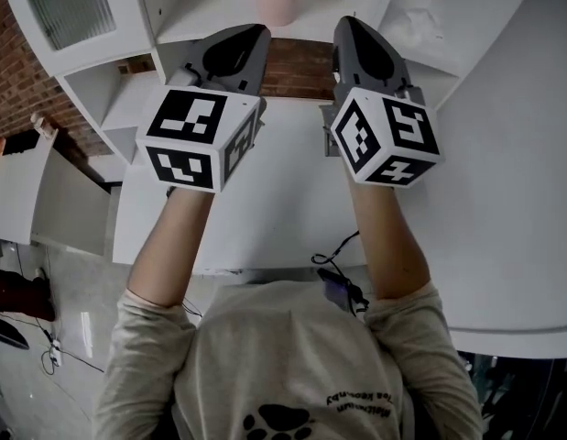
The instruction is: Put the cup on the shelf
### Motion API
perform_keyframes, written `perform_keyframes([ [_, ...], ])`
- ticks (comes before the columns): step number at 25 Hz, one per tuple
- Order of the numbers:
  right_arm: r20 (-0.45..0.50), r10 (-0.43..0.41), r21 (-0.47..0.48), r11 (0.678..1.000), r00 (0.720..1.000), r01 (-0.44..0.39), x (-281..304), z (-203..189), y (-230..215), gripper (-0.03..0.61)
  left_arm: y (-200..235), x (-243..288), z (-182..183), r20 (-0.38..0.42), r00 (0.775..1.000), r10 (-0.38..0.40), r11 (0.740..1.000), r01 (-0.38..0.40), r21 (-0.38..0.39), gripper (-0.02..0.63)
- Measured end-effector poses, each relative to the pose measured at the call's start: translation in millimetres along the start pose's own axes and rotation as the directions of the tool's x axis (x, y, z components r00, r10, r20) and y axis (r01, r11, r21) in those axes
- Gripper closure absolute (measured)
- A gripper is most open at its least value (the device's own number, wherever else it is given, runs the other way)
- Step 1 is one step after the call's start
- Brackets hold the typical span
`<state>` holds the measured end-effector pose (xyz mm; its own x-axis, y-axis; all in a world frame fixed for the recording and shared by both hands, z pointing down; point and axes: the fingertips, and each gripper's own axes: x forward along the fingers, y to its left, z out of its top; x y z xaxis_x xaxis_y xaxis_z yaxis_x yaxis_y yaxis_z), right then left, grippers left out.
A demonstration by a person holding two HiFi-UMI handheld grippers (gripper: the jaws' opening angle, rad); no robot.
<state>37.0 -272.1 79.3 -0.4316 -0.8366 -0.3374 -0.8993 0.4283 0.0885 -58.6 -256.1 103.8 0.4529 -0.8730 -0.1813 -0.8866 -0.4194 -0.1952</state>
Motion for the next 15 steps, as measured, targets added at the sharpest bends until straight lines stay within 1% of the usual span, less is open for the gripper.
perform_keyframes([
  [5, -0.043, -0.001, 0.0, 1.0, 0.999, 0.001, -29, -24, 12, 0.571, -16, -24, -17, 0.008, 1.0, 0.029, 0.999, -0.029, 0.036, 0.606],
  [9, -0.072, -0.01, 0.009, 1.0, 0.997, 0.011, -48, -41, 17, 0.571, -26, -41, -25, 0.02, 0.999, 0.036, 0.999, -0.036, 0.026, 0.606],
  [15, -0.084, -0.014, -0.001, 1.0, 0.996, 0.014, -74, -54, 30, 0.571, -39, -58, -47, -0.004, 0.999, 0.035, 0.999, -0.035, -0.005, 0.606],
])
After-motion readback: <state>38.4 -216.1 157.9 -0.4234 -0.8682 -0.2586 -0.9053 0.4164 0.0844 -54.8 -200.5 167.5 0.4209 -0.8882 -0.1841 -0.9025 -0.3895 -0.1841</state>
